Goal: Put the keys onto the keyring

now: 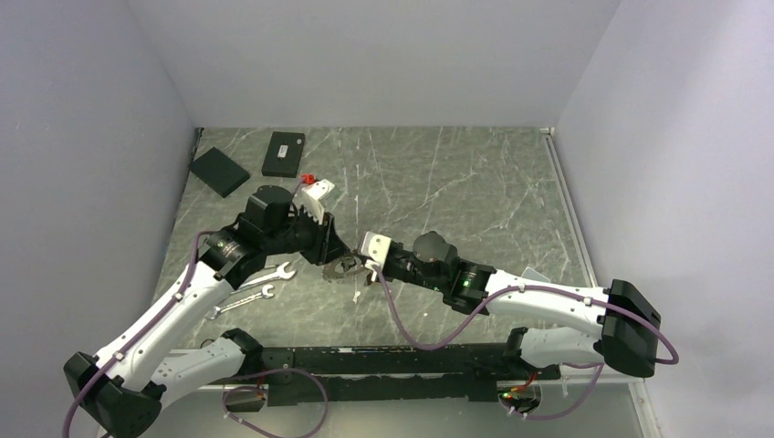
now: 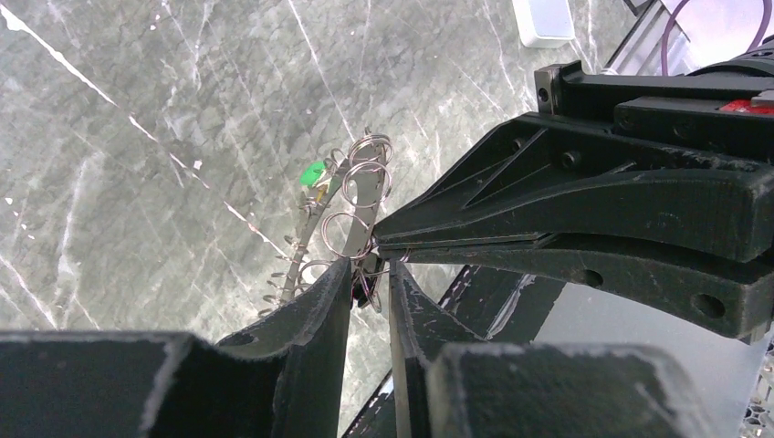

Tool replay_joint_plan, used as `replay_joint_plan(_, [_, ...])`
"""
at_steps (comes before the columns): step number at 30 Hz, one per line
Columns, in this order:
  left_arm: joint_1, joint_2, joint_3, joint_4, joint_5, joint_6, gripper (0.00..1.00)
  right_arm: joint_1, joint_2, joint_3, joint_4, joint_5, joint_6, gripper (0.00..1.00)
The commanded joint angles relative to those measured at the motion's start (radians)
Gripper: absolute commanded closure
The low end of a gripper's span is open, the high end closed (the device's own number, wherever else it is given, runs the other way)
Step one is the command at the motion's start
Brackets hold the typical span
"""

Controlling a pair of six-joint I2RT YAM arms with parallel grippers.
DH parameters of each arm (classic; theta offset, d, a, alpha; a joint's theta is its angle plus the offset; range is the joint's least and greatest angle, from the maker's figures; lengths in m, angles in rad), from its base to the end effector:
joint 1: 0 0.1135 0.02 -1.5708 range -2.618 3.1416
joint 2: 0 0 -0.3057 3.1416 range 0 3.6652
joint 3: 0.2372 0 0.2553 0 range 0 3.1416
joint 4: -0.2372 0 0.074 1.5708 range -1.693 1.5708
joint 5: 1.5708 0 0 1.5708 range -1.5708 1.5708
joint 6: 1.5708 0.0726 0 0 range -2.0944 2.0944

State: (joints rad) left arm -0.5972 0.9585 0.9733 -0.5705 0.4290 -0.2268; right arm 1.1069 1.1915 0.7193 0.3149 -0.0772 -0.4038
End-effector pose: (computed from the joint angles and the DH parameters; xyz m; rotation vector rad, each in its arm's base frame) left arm 0.1571 -0.1433 0.3535 0.6673 2.1139 -0.9294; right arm 0.1291 0.2705 0.3151 -1.2504 1.2432 0.5821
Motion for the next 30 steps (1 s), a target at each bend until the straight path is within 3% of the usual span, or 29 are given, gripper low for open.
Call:
replay_joint_plan(1, [0.002, -0.013, 0.002, -0.004, 0.002, -0.007, 0.74, 0.005, -0.020, 0.052, 0.091, 0.031, -0.007, 1.00])
replay_joint_plan(8, [0.002, -0.034, 0.001, -0.022, -0.004, -0.011, 0.75, 0.004, -0.027, 0.051, 0.090, 0.054, -0.003, 1.00])
replay_joint_plan(17, [0.002, -0.045, -0.012, -0.017, 0.014, -0.018, 0.67, 0.004, -0.036, 0.052, 0.090, 0.047, 0.003, 1.00])
replay_joint_plan(30, [0.002, -0.020, -0.038, 0.069, 0.013, -0.030, 0.78, 0.005, -0.056, 0.043, 0.089, 0.021, 0.011, 1.00])
